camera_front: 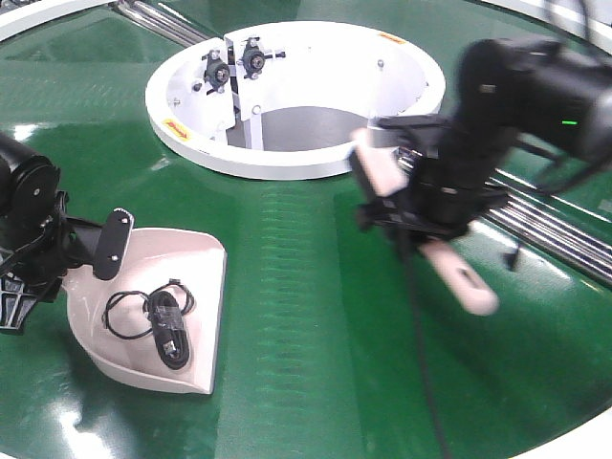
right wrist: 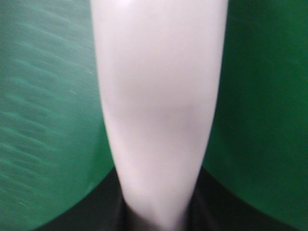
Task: Clean and inspect green conveyor with broom and dustpan
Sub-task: 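Carry the brush back and lay it on the belt with the right gripper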
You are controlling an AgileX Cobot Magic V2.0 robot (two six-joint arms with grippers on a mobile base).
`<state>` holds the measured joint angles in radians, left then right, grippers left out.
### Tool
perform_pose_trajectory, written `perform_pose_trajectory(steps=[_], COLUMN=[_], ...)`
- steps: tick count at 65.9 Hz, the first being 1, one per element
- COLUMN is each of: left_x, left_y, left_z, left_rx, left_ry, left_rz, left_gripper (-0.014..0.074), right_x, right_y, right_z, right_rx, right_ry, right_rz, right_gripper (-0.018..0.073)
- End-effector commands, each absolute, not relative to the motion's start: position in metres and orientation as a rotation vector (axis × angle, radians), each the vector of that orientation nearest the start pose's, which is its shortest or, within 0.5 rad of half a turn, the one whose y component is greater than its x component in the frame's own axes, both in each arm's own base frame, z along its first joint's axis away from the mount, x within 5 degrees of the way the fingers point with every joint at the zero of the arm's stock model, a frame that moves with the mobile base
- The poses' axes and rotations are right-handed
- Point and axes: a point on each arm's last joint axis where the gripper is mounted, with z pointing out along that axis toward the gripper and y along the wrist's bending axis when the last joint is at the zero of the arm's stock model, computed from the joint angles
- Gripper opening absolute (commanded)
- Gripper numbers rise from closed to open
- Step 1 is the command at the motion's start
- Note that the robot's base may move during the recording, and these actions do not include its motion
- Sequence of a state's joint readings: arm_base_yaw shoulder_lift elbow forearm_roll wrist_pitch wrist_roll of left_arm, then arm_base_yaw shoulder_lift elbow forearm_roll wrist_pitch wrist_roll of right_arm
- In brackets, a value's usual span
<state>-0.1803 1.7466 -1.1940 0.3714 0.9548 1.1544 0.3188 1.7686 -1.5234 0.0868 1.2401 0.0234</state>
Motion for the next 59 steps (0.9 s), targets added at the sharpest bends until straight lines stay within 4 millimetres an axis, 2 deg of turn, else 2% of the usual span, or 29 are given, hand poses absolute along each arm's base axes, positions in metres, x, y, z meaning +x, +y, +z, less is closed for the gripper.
perform_pose_trajectory(steps=[1, 8, 15, 42, 59], left_x=[0.335, 0.335, 0.335, 0.335, 0.335], left_y=[-0.035, -0.035, -0.035, -0.035, -0.035], left_z=[0.233, 0.233, 0.233, 0.233, 0.233], left_rx=[2.134, 2.134, 2.134, 2.134, 2.133], left_ry=[2.201, 2.201, 2.201, 2.201, 2.200], left_rz=[0.599, 0.599, 0.599, 0.599, 0.600], left_gripper=[-0.0007, -0.0007, -0.0007, -0.0007, -0.0007], right_x=[0.329, 0.323, 0.318, 0.302, 0.305], right_y=[0.096, 0.079, 0.072, 0.069, 0.070], right_z=[0.302, 0.290, 0.274, 0.225, 0.210], right_rx=[-0.372, -0.322, -0.293, -0.270, -0.258], right_ry=[2.876, 2.905, 2.957, 3.025, 3.087], right_rz=[0.167, 0.154, 0.146, 0.151, 0.148], right_gripper=[-0.0002, -0.0002, -0.0002, -0.0002, 0.0005])
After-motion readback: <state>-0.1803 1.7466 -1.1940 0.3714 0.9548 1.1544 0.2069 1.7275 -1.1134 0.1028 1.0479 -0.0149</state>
